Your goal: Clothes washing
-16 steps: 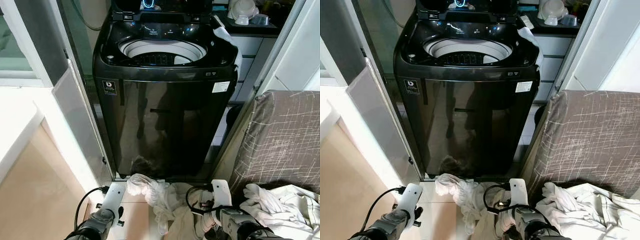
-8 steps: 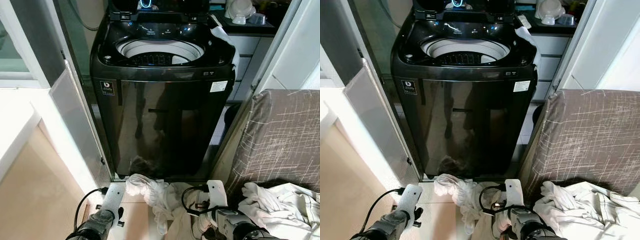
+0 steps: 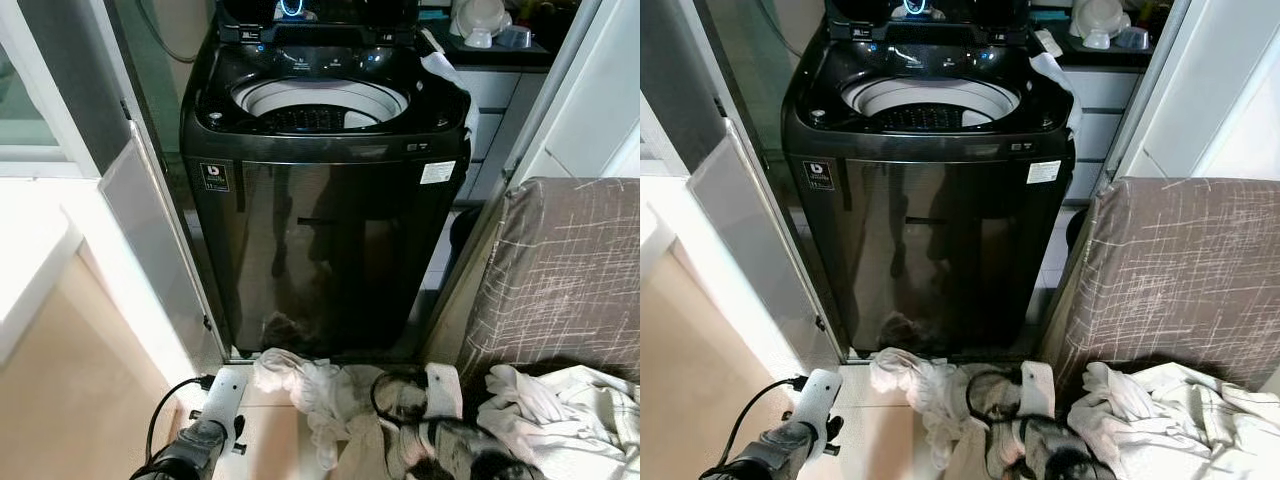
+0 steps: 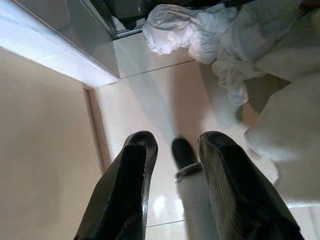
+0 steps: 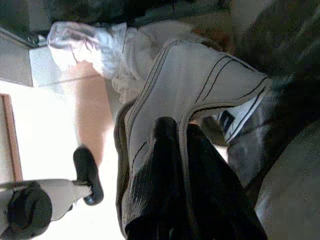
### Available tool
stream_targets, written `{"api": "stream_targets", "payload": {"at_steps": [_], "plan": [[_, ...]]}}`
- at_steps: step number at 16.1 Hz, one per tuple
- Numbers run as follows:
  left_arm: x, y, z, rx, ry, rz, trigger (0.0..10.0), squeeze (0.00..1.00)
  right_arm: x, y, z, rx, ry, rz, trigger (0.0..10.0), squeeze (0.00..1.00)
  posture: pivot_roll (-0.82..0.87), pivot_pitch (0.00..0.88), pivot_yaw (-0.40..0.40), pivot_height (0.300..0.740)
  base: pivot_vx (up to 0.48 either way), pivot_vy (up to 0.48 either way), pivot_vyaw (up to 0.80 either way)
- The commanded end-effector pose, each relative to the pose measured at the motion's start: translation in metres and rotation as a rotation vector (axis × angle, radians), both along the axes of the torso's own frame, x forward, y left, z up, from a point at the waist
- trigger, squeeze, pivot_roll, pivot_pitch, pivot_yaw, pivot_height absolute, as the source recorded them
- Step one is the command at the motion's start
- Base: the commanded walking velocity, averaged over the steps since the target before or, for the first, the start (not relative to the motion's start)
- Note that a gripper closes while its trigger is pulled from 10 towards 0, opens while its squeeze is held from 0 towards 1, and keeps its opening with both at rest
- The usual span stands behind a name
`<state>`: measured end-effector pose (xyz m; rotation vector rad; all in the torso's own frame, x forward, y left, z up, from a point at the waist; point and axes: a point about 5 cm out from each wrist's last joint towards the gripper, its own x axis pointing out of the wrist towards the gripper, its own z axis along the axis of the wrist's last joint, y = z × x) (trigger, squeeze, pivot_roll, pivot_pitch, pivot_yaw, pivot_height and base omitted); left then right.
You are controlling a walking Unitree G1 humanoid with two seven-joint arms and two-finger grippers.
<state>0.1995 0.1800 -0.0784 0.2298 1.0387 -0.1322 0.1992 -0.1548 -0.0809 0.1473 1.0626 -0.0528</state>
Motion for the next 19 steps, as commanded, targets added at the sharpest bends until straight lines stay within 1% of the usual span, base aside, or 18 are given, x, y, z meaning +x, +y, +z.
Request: {"api": "stream_targets", "payload": {"at_steps": [1,2,3,5,8,12,19], "plan": [[0.007,0.002,0.004,0.016,-0.010,-0.042,10.0,0.00,0.003,-0.002,0.002,-0.002,-0.016,-0.014,10.0,0.00,-0.05,0.000,0.039,0.740,0.000,0.000,0.00],[0.010,0.005,0.006,0.027,-0.016,-0.061,10.0,0.00,0.002,-0.002,0.001,0.000,-0.015,-0.022,10.0,0.00,-0.05,0.000,0.045,0.740,0.000,0.000,0.00],[0.014,0.008,0.009,0.030,-0.025,-0.053,10.0,0.00,0.002,-0.003,0.001,-0.006,-0.017,-0.021,10.0,0.00,-0.05,0.000,0.048,0.740,0.000,0.000,0.00],[0.015,0.009,0.010,0.019,-0.031,-0.034,10.0,0.00,0.001,-0.004,0.001,-0.013,-0.019,-0.013,10.0,0.00,-0.06,0.000,0.048,0.740,0.000,0.000,0.00],[0.011,0.004,0.007,0.000,-0.016,-0.024,10.0,0.00,0.002,-0.007,0.002,-0.024,-0.024,-0.009,10.0,0.00,-0.07,0.000,0.042,0.740,0.000,0.000,0.00],[0.014,-0.001,0.007,-0.008,-0.023,-0.023,10.0,0.00,0.007,-0.007,0.004,-0.031,-0.038,0.005,10.0,0.00,-0.07,0.000,0.033,0.740,0.000,0.000,0.00],[0.015,-0.005,0.008,-0.012,-0.022,-0.020,10.0,0.00,0.010,-0.007,0.006,-0.040,-0.043,0.023,10.0,0.00,-0.06,0.000,0.025,0.740,0.000,0.000,0.00]]}}
